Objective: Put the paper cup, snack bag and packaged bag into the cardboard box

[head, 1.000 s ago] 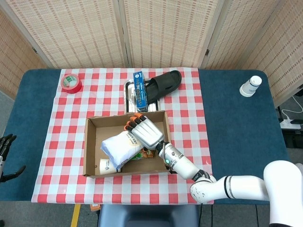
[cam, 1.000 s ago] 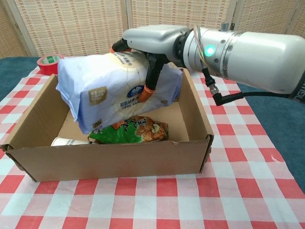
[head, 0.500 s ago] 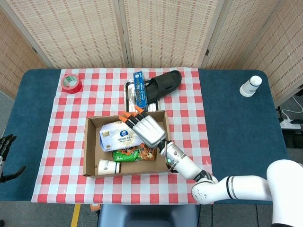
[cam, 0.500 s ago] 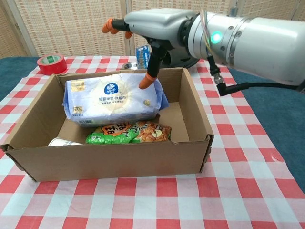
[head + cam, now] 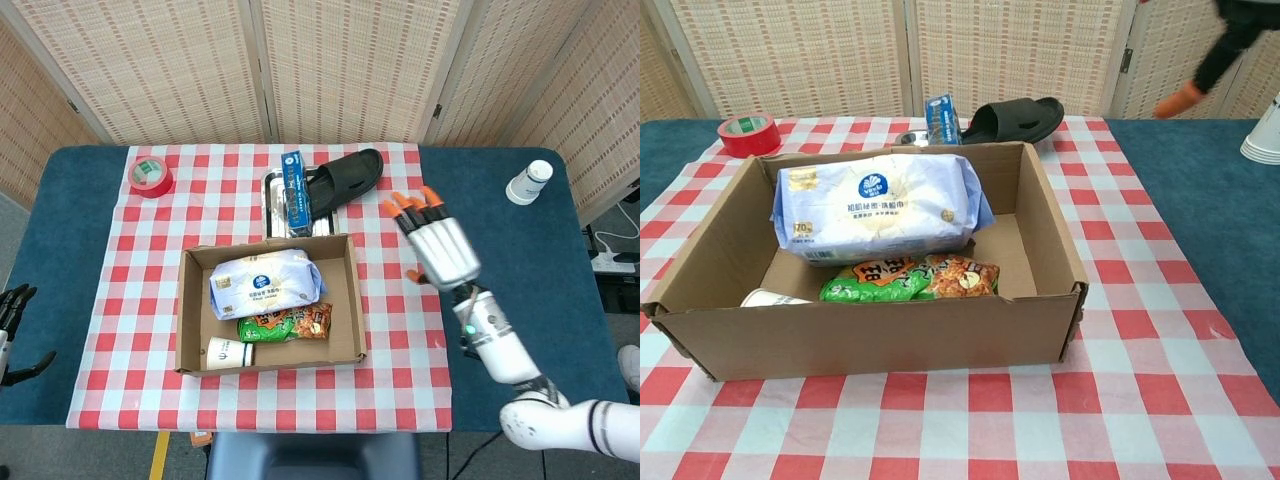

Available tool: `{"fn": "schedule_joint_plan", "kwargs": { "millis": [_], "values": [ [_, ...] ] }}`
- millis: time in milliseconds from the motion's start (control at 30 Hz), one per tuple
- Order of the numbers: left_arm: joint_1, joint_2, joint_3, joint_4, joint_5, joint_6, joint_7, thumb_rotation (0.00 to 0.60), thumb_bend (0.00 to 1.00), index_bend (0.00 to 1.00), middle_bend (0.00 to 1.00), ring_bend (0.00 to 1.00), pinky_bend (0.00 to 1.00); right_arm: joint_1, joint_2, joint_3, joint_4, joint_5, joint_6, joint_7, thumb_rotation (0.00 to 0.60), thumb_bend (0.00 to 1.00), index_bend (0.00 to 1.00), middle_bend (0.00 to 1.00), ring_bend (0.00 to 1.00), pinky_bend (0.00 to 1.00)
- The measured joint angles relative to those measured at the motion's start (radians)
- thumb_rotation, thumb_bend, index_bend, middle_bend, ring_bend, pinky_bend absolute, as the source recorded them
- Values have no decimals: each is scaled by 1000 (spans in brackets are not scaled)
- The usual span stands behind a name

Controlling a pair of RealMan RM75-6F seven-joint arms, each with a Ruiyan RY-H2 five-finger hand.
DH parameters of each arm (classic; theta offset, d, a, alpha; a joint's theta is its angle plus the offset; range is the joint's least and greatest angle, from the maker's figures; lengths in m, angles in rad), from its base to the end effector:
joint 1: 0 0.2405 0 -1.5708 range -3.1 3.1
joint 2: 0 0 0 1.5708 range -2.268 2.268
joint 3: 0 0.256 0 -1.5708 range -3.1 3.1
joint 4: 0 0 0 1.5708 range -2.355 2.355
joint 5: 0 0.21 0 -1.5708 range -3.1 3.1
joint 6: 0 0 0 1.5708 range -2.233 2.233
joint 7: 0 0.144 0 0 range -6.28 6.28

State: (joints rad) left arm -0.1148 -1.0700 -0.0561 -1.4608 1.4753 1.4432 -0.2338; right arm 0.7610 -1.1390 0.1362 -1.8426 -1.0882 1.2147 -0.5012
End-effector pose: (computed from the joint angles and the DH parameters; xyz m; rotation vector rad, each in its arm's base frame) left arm -0.3426 0.1951 0.1915 -1.3568 -0.9404 -0.9265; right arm -0.1308 -0.3382 0.1177 1.7308 -0.6118 0.9278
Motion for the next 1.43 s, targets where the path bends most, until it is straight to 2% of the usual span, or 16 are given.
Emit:
{"fn": "schedule_joint_plan", "kwargs": {
  "millis": [133,333,467,600,767,967,1133,1433],
  "values": [
    [-1,-3,-1,1,-1,0,6,600,225,0,0,0,0,-77,48,-37,37,-28,39,74,600,0,0,0,0,0],
    [-2,-8,-1,1,1,1,14,600,224,0,0,0,0,-208,73,-87,230,-31,46,299,600,0,0,0,0,0],
    [-1,-9,-3,1,0,4,16,600,225,0,0,0,0,-312,53,-128,398,-62,55,437,600,0,0,0,0,0],
    [-2,-11,-4,4,-5,0,19,600,224,0,0,0,0,-403,9,-168,502,-132,101,492,600,0,0,0,0,0],
    [-3,-14,-6,10,-12,-6,19,600,224,0,0,0,0,-483,-27,-203,524,-237,201,511,600,0,0,0,0,0],
    [-2,-12,-7,14,-14,-5,8,600,225,0,0,0,0,-536,-54,-223,502,-334,269,479,600,0,0,0,0,0],
    [-4,-13,-4,16,-6,-7,4,600,225,0,0,0,0,-551,-86,-218,507,-349,257,454,600,0,0,0,0,0],
    [-10,-21,-4,9,-10,-17,42,600,225,0,0,0,0,-564,-121,-193,567,-351,204,524,600,0,0,0,0,0]
  ]
}}
